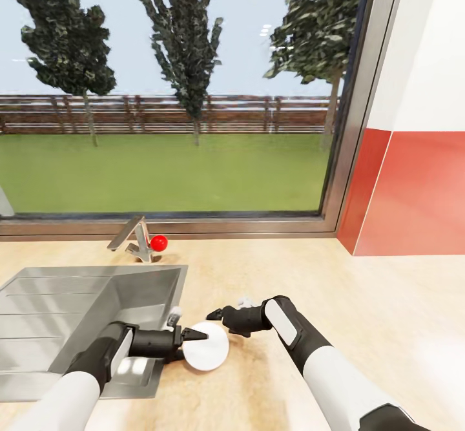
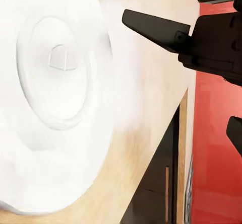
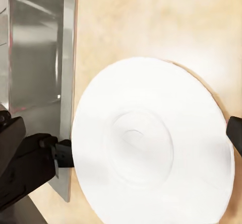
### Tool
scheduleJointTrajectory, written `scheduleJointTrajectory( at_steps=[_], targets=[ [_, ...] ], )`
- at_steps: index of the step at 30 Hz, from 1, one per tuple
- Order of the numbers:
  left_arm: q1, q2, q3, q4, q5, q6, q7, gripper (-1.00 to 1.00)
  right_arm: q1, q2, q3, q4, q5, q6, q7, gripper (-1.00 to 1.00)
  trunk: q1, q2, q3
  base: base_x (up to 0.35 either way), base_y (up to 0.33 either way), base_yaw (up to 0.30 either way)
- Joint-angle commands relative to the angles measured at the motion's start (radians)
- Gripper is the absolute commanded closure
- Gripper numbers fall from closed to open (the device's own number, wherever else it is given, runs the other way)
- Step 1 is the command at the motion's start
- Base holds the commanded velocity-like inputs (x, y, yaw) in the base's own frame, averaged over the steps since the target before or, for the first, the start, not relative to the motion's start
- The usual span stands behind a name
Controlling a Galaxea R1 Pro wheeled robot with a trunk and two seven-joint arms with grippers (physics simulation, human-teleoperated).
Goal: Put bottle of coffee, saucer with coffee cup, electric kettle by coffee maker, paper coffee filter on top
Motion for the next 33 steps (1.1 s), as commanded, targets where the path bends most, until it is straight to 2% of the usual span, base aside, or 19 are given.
scheduleJointTrajectory(
  at_steps=[1,7,16,17,33],
  targets=[
    [-0.001,-0.004,0.004,-0.001,-0.006,0.009,-0.006,-1.00,-0.001,0.000,0.000,0.000,0.010,0.002,0.008,-1.00,0.001,-0.002,-0.002,0.000,0.000,0.000],
    [-0.002,-0.015,0.004,-0.002,-0.005,0.009,-0.007,-1.00,-0.001,0.000,0.000,0.000,0.010,0.002,0.008,-1.00,0.001,-0.002,-0.002,0.000,0.000,0.000],
    [-0.002,-0.014,0.002,-0.002,-0.006,0.009,-0.006,-1.00,-0.001,0.000,0.000,0.000,0.010,0.002,0.008,-1.00,0.001,-0.002,-0.002,0.002,0.000,0.000],
    [-0.002,-0.013,0.001,-0.002,-0.006,0.009,-0.007,1.00,-0.001,0.000,0.000,0.000,0.010,0.002,0.008,-1.00,0.001,-0.002,-0.002,0.049,0.000,0.000],
    [-0.002,-0.008,-0.004,-0.003,-0.005,0.009,-0.007,1.00,-0.001,0.000,0.000,0.000,0.010,0.002,0.008,-1.00,0.001,-0.002,-0.002,0.046,0.000,0.000]
  ],
)
